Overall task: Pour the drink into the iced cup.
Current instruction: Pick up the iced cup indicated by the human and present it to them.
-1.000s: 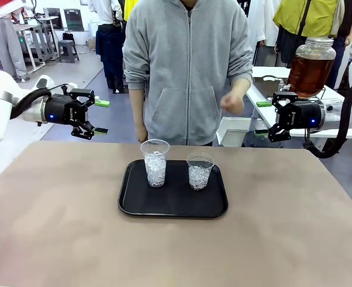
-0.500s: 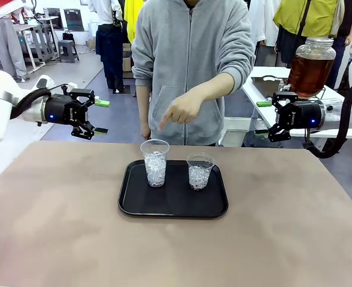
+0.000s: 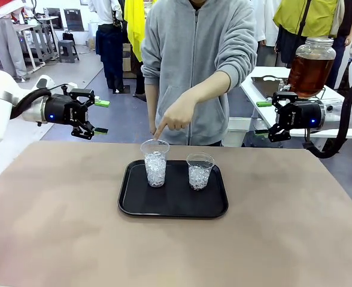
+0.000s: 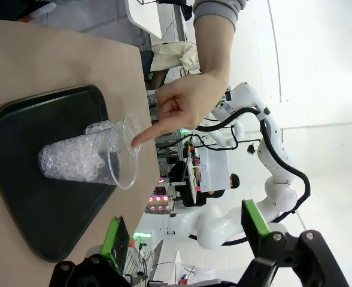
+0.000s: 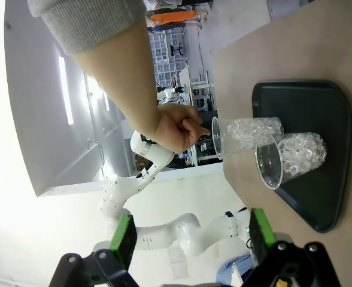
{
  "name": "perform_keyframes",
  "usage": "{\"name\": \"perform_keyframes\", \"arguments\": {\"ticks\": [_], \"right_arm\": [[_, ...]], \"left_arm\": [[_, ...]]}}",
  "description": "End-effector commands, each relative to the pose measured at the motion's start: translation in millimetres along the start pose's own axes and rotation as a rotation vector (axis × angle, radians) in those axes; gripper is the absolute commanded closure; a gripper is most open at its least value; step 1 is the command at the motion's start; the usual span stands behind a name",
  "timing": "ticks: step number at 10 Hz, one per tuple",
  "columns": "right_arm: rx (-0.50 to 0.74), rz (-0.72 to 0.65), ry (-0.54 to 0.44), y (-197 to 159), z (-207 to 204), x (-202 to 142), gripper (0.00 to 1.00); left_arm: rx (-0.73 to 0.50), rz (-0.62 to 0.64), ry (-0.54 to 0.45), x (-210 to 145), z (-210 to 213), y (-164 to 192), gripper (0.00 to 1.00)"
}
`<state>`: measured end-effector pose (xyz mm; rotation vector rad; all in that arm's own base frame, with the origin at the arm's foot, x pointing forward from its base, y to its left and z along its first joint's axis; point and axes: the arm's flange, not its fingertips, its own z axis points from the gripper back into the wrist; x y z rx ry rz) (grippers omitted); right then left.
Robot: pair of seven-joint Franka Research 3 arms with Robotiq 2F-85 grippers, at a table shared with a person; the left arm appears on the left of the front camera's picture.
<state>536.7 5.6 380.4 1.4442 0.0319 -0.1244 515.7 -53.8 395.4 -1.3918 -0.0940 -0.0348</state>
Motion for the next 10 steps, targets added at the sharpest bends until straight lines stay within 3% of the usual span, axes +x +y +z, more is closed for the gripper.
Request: {"name": "perform_keyframes", "arguments": {"ticks": [1, 8, 10], "right_arm": [[0.001, 0.003, 0.0, 0.7, 0.1, 0.3, 0.0], [0.001, 0.003, 0.0, 0.7, 0.1, 0.3, 0.0], [0.001, 0.003, 0.0, 0.7, 0.1, 0.3, 0.0]], "left_arm": [[-0.022, -0.013, 0.0, -0.3, 0.7, 0.9, 0.0], [0.0, 0.0, 0.0, 0.0, 0.0, 0.0, 0.0], [-0.052, -0.209, 0.049, 2.4, 1.1, -1.7, 0.0]]}}
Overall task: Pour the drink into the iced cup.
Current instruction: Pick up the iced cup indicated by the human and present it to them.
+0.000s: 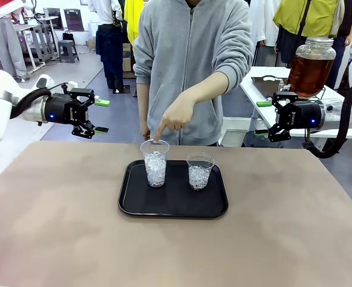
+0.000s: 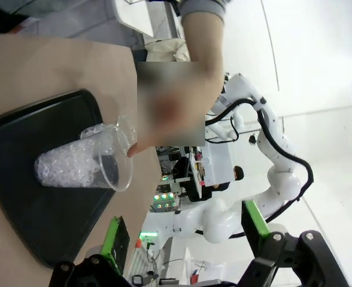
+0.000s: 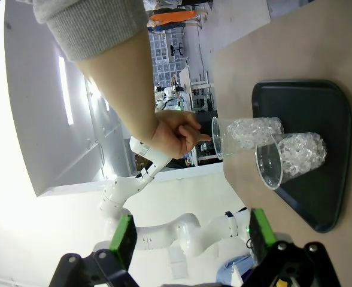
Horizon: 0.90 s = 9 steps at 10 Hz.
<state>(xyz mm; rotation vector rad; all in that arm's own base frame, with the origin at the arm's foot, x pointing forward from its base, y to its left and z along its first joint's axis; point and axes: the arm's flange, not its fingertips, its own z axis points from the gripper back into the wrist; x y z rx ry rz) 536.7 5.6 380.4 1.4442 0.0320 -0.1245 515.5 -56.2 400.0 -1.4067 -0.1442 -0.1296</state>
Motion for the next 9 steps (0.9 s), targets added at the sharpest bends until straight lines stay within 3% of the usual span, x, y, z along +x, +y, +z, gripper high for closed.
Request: {"name": "perform_keyframes", "arguments": {"ticks": [1, 3, 5, 6, 7, 9], "right_arm": [[0.001, 0.003, 0.0, 0.8, 0.1, 0.3, 0.0], [0.001, 0.003, 0.0, 0.8, 0.1, 0.3, 0.0], [0.001, 0.003, 0.0, 0.8, 0.1, 0.3, 0.0], [0.001, 0.003, 0.0, 0.8, 0.1, 0.3, 0.0], [0.001, 0.003, 0.0, 0.8, 0.1, 0.3, 0.0], [0.001, 0.003, 0.0, 0.8, 0.1, 0.3, 0.0]], "left_arm": [[-0.038, -0.26, 0.061, -1.4, 2.1, 5.9, 0.0], [0.011, -0.537, 0.089, -12.4, 0.4, 13.8, 0.0], [0.045, -0.663, 0.132, -19.7, -2.1, 20.7, 0.0], [0.027, -0.701, 0.143, -21.0, -3.5, 21.0, 0.0], [0.037, -0.673, 0.086, -22.4, -1.8, 13.7, 0.0], [0.033, -0.664, 0.142, -15.8, -1.6, 17.0, 0.0]]}}
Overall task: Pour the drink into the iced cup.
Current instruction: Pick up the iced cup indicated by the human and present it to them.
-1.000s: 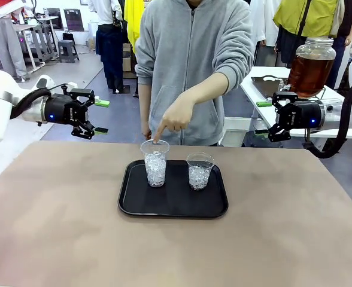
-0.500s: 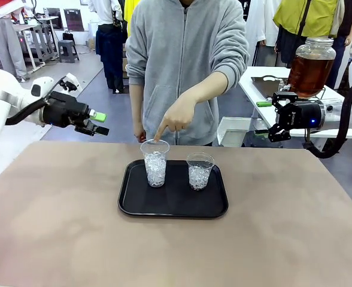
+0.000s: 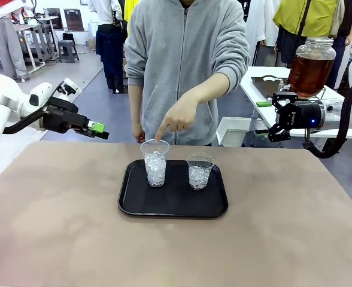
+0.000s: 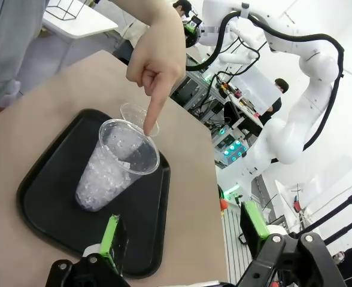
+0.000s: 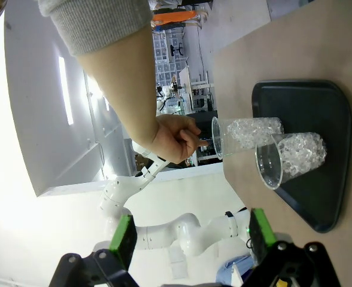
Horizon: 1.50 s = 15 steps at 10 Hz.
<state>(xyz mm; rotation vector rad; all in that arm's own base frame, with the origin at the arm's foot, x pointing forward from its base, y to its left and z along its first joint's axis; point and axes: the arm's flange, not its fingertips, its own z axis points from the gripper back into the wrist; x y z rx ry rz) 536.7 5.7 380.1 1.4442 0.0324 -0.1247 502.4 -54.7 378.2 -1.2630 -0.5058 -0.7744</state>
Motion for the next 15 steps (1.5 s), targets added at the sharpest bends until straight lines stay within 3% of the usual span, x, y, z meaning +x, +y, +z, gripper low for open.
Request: {"name": "perform_keyframes", "arguments": {"ticks": [1, 2, 3, 5, 8, 11, 15], "right_arm": [[0.001, 0.003, 0.0, 1.0, 0.2, 0.3, 0.0], [0.001, 0.003, 0.0, 1.0, 0.2, 0.3, 0.0], [0.001, 0.003, 0.0, 1.0, 0.2, 0.3, 0.0], [0.001, 0.003, 0.0, 1.0, 0.2, 0.3, 0.0], [0.001, 0.003, 0.0, 1.0, 0.2, 0.3, 0.0], [0.001, 0.003, 0.0, 1.0, 0.2, 0.3, 0.0], [0.001, 0.003, 0.0, 1.0, 0.2, 0.3, 0.0]], "left_arm": [[-0.004, 0.012, 0.007, 2.1, 0.3, -1.1, 0.0], [0.0, 0.0, 0.0, 0.0, 0.0, 0.0, 0.0], [-0.006, -0.15, -0.029, -1.7, 2.2, 7.9, 0.0], [-0.03, -0.389, 0.02, -10.5, -2.6, 26.0, 0.0], [0.053, -0.605, 0.014, -23.2, -13.5, 41.3, 0.0], [0.115, -0.687, -0.043, -35.0, -29.0, 56.0, 0.0], [0.086, -0.653, -0.063, -45.3, -42.7, 69.5, 0.0]]}}
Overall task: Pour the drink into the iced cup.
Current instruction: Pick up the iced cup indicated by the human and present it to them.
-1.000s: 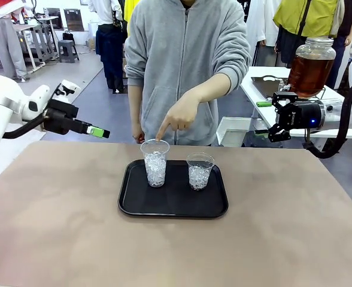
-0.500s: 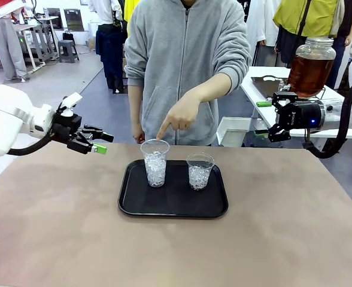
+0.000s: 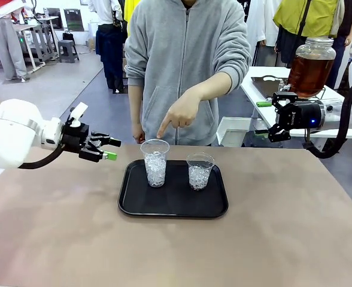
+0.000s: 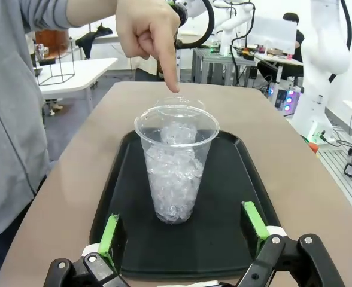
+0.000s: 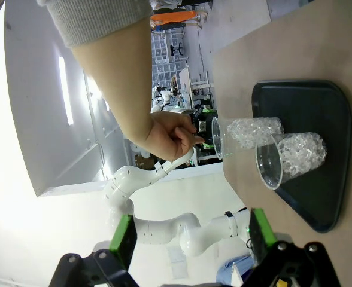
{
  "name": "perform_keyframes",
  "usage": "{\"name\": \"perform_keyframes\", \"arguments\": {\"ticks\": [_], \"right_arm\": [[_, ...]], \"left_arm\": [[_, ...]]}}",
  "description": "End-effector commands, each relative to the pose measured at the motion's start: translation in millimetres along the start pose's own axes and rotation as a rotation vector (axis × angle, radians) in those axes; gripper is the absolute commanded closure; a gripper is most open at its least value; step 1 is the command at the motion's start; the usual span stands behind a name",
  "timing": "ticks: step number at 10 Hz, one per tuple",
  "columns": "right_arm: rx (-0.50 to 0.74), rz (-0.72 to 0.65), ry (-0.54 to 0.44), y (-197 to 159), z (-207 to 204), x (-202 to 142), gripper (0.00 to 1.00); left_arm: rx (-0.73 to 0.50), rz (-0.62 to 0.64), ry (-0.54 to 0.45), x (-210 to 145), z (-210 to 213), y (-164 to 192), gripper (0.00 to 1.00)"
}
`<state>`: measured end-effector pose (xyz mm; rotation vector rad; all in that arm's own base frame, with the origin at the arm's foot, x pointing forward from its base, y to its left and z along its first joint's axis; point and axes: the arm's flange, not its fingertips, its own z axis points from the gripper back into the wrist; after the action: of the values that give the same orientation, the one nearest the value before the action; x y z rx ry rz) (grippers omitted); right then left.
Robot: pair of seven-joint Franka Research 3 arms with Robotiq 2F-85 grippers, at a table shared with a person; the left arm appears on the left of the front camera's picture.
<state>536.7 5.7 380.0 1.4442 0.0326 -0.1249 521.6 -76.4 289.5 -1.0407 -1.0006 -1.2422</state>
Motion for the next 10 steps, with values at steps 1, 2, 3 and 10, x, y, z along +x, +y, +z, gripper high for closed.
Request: {"name": "perform_keyframes", "arguments": {"ticks": [1, 2, 3, 10], "right_arm": [[0.001, 0.004, -0.001, 1.1, 0.2, 0.3, 0.0], [0.001, 0.004, -0.001, 1.1, 0.2, 0.3, 0.0], [0.001, 0.004, -0.001, 1.1, 0.2, 0.3, 0.0], [0.001, 0.004, -0.001, 1.1, 0.2, 0.3, 0.0]], "left_arm": [[0.007, -0.009, 0.0, 4.7, 3.6, 0.4, 0.0], [0.007, -0.009, 0.0, 4.7, 3.6, 0.4, 0.0], [0.007, -0.009, 0.0, 4.7, 3.6, 0.4, 0.0], [0.04, -0.063, -0.04, -16.5, -30.8, 7.5, 0.0]]}}
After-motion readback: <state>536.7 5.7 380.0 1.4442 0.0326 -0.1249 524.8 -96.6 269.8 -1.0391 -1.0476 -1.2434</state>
